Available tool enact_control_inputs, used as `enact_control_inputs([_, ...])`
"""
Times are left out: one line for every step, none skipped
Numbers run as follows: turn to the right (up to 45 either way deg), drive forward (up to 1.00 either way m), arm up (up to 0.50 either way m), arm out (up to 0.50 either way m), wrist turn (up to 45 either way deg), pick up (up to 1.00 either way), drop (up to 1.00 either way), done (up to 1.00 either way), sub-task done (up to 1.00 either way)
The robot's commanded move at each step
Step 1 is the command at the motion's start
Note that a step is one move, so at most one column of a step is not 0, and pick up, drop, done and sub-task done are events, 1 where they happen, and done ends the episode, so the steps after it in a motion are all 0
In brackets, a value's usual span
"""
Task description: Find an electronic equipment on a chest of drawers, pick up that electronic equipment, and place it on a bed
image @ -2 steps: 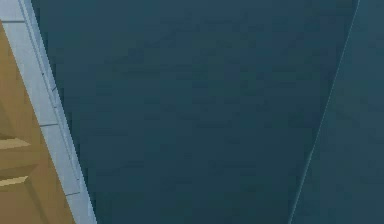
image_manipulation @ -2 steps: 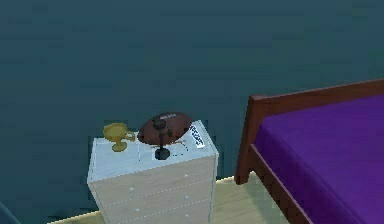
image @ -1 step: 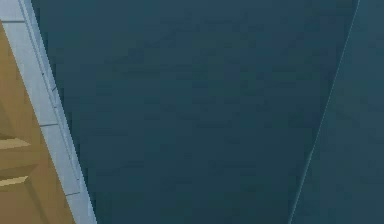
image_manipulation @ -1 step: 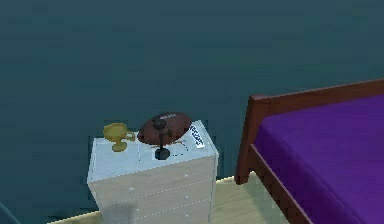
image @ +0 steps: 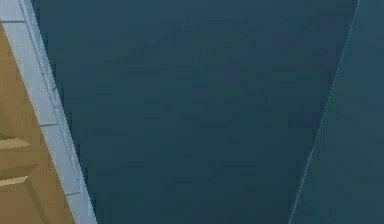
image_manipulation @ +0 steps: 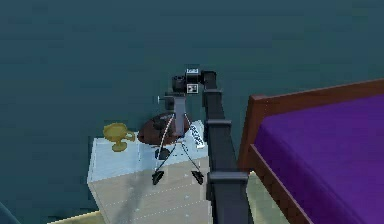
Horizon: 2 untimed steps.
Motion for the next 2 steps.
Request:
enact_control_inputs([0.0,0.0,0.0,0.0,45.0,0.0,0.0,0.0,0.0])
enact_control_inputs([0.0,0.0,0.0,0.0,45.0,0.0,0.0,0.0,0.0])
